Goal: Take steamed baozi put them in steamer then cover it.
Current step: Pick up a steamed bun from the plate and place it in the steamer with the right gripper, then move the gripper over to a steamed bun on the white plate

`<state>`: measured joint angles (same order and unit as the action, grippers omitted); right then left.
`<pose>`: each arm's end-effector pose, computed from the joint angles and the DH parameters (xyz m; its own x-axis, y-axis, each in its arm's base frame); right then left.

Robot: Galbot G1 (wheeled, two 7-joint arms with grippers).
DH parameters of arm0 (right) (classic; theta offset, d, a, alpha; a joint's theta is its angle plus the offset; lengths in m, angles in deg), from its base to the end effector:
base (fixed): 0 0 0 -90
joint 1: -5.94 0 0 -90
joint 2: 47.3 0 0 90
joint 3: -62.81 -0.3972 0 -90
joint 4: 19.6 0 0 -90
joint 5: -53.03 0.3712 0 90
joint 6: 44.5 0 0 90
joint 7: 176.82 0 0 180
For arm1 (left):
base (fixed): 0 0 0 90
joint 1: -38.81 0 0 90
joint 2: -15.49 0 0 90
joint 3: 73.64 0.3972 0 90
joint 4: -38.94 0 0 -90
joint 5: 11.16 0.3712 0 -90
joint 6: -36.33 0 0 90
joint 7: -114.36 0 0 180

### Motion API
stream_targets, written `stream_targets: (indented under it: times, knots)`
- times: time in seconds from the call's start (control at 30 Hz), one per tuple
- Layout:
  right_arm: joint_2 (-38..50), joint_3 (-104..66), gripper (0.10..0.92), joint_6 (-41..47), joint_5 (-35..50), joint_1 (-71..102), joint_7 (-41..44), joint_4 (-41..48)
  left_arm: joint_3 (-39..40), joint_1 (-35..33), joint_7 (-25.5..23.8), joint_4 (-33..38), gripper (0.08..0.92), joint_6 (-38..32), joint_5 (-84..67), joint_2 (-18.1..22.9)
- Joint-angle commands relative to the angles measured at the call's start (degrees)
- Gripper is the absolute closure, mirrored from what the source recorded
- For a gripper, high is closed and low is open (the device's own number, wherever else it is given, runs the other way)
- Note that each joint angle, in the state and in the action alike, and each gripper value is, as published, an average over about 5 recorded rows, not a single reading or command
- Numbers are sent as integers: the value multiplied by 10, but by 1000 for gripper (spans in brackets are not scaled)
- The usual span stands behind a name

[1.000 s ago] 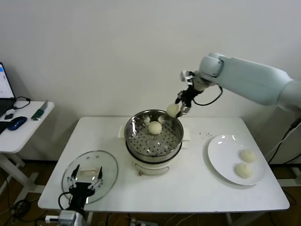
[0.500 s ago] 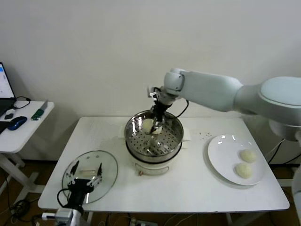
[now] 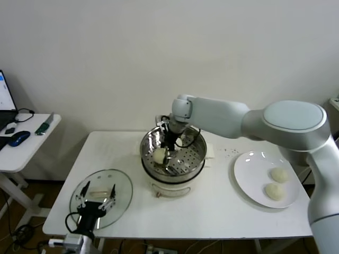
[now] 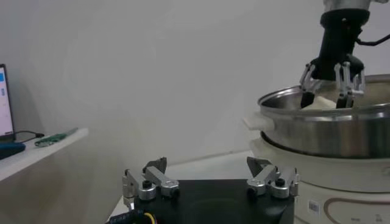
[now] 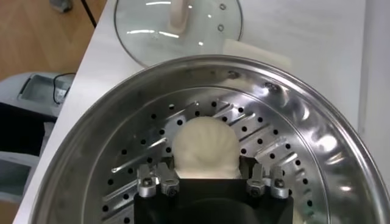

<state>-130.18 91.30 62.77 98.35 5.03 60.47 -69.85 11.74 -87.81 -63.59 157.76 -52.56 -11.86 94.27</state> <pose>0.6628 0.1702 -0.1256 -0.0076 -0.2881 0.9576 -0.9762 -0.2053 -0.0695 0.1355 0.0682 -0.3611 -0.9897 -0.0143 0.1423 0.0141 0.9803 0.1971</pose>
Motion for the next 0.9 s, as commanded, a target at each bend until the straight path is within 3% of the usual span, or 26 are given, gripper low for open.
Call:
stream_targets:
  times: [0.03, 0.23, 0.53, 0.9]
  knots:
    - [-15, 0, 328, 0, -19, 15, 1, 19, 1, 1, 0, -2, 177, 1, -1, -2]
    - [15, 1, 216, -6, -20, -23, 18, -3, 0, 2, 1, -3, 177, 1, -1, 0]
    - [148, 38, 202, -38, -29, -149, 63, -115, -2, -4, 3, -6, 177, -2, -4, -4]
    - [355, 31, 203, -48, -157, -160, 76, -218, 0, -10, 3, -6, 177, 0, 1, -2]
